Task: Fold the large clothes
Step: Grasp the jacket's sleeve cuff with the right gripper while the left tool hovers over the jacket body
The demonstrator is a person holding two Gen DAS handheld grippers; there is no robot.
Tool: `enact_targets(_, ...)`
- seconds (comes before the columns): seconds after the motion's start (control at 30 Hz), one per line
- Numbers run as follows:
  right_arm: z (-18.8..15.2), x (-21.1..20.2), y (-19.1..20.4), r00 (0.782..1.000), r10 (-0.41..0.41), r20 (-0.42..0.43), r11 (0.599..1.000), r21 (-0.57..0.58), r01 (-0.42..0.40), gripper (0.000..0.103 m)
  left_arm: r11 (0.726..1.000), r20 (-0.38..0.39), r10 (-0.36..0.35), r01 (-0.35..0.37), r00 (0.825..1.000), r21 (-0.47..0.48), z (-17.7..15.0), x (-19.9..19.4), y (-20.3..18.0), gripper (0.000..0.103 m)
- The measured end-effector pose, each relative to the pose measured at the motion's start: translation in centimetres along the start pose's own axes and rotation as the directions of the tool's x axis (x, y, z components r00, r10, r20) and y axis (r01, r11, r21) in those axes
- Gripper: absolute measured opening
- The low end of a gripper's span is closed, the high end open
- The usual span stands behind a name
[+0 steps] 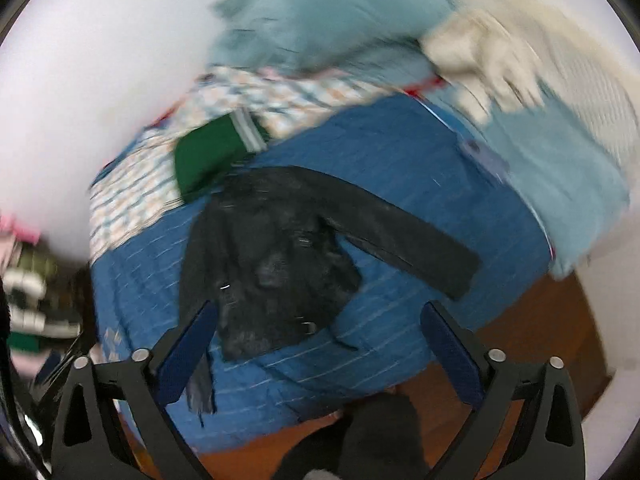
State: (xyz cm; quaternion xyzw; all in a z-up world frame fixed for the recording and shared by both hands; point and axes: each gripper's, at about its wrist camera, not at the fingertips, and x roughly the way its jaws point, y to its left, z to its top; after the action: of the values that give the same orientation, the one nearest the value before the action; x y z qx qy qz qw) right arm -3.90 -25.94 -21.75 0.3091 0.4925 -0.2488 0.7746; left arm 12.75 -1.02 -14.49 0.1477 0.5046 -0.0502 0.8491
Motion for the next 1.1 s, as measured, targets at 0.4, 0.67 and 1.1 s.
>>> enact_targets(0.4, 4.2, 28.1, -24.7, 0.982, -0.093, -0.164, 0.926, 0.347, 0.146, 0.068, 0.992, -0.171, 0.129, -0.126, 0.977, 0.031, -0.4, 19.5, -8.4, 0.103)
enact_targets(0.67, 1.0, 44.0, -38.6, 0.945, 0.025, -0.325, 0.857, 0.494, 0.147, 0.069, 0.990, -0.326, 0.129, -0.102, 0.936, 0.099, -2.0, 29.8, -13.9, 0.103)
enact_targets(1.1, 1.4, 50.6, -35.6, 0.897, 0.263, -0.355, 0.873, 0.484, -0.065, 0.055, 0.981, -0.296, 0.090, -0.033, 0.951, 0.190, -0.1, 33.5, -19.2, 0.103)
